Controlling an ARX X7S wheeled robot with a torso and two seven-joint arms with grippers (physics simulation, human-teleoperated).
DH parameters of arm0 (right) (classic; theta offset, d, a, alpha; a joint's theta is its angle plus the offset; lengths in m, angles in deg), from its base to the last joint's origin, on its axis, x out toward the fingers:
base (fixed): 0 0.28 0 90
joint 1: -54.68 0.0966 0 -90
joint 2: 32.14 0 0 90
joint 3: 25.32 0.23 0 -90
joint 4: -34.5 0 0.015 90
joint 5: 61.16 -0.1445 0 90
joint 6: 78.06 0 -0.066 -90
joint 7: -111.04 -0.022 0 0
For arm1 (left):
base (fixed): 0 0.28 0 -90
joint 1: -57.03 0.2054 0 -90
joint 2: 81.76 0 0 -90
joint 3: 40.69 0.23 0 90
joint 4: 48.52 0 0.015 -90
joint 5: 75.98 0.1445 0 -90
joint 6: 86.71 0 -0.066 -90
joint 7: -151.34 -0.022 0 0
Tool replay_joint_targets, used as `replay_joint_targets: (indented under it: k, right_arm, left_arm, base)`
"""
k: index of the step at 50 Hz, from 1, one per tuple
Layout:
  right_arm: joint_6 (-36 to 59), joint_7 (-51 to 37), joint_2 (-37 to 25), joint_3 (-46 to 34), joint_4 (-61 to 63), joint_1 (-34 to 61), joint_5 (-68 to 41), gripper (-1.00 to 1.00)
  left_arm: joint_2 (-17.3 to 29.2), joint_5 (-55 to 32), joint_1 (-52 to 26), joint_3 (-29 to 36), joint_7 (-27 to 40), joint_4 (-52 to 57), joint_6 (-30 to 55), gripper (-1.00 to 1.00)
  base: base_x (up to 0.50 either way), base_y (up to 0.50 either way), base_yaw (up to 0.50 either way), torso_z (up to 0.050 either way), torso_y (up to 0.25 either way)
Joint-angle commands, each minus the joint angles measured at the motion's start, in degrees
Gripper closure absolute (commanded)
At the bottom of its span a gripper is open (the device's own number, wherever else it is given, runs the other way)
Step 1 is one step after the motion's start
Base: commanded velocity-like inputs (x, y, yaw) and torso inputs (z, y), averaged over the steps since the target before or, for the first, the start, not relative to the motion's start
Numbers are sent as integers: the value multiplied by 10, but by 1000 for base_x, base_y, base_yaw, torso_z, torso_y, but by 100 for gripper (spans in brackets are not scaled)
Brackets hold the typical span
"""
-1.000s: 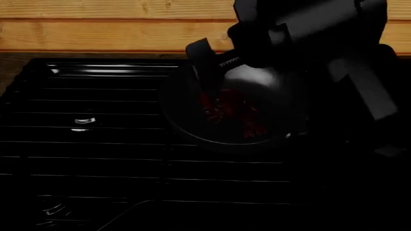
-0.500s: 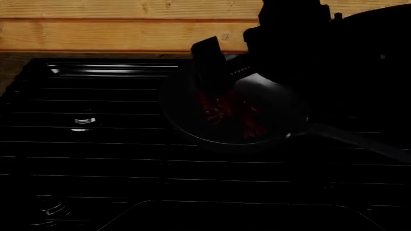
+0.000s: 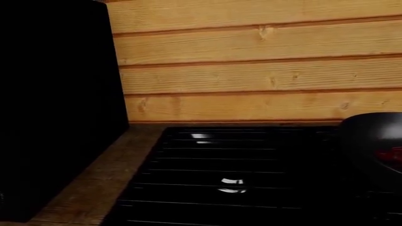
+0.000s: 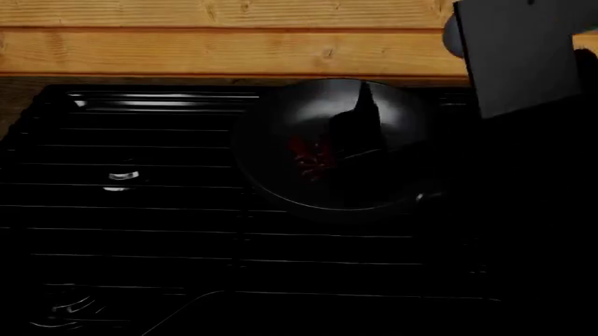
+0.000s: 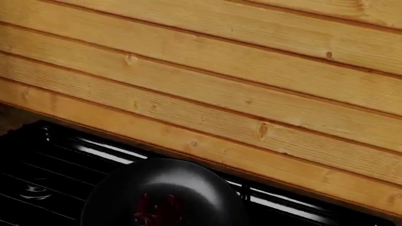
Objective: Pick the lobster from the plate and place it in the pan.
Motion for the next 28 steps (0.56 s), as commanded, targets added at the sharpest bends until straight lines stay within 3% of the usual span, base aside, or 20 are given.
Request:
replay_joint_targets:
  k: [1, 13, 28]
  right_arm:
    - [-87, -80, -66, 79, 155, -133, -25, -100]
    - [-213, -88, -121, 146, 248, -379, 122, -100]
    - [-292, -74, -124, 169, 293, -546, 265, -100]
  left_arm:
    - [-1, 4, 11, -14, -10, -6, -39, -100]
    - [9, 15, 35, -27, -21, -3, -54, -100]
    - [11, 18, 46, -28, -22, -4, -60, -100]
  base:
    - [0, 0, 0, 0, 0]
    - [0, 0, 0, 0, 0]
    - [0, 0, 0, 0, 0]
